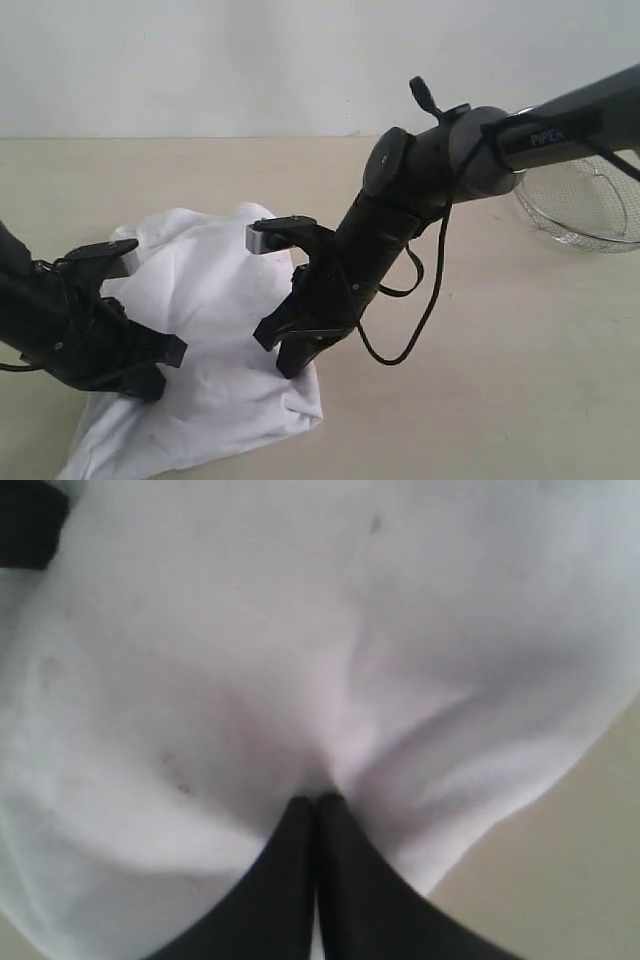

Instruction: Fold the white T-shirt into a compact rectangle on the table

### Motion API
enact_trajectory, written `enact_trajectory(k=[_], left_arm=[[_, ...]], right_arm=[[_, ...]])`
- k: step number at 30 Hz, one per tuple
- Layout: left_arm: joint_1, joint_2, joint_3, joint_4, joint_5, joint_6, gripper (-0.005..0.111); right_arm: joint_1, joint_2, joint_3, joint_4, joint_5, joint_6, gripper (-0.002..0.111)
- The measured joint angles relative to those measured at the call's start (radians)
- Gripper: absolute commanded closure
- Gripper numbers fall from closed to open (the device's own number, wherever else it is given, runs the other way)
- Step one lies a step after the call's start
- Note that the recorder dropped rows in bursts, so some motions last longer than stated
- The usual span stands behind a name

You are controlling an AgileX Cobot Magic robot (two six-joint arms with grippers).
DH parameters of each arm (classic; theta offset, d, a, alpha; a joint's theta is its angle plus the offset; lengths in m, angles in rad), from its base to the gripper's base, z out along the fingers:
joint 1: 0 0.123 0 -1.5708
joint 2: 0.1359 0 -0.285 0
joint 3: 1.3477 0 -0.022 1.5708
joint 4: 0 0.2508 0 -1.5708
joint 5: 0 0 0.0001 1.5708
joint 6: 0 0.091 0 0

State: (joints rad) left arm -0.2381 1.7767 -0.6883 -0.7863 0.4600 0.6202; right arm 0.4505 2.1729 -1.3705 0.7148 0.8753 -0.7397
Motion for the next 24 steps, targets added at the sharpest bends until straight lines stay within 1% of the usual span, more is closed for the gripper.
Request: enact_trajectory(k=[3, 6, 10, 16, 18, 21, 24], left_arm=[[0.003, 0.021, -0.038, 0.002, 0.0, 0.0, 0.102], [0.024, 0.044, -0.08, 0.003, 0.0, 0.0, 0.102], [0.077, 0.076, -0.134, 0.003, -0.03, 0.0, 0.102], [0.149, 0.135, -0.217, 0.009, -0.035, 0.002, 0.102], [0.163, 0.158, -0.256, 0.009, -0.028, 0.002, 0.102], [0.19, 0.226, -0.364, 0.009, -0.007, 0.002, 0.102], [0.206, 0.28, -0.449, 0.011, -0.003, 0.002, 0.102]], right_arm=[[0.0, 0.014, -0.038, 0.0, 0.011, -0.002, 0.109], [0.002, 0.027, -0.081, -0.006, 0.008, -0.004, 0.109], [-0.004, 0.055, -0.155, -0.038, -0.022, 0.022, 0.109], [-0.046, 0.12, -0.268, -0.047, -0.042, 0.056, 0.109], [-0.059, 0.149, -0.319, -0.045, -0.042, 0.07, 0.109], [-0.091, 0.226, -0.463, -0.037, 0.008, 0.101, 0.109], [-0.101, 0.277, -0.558, -0.037, 0.038, 0.121, 0.109]])
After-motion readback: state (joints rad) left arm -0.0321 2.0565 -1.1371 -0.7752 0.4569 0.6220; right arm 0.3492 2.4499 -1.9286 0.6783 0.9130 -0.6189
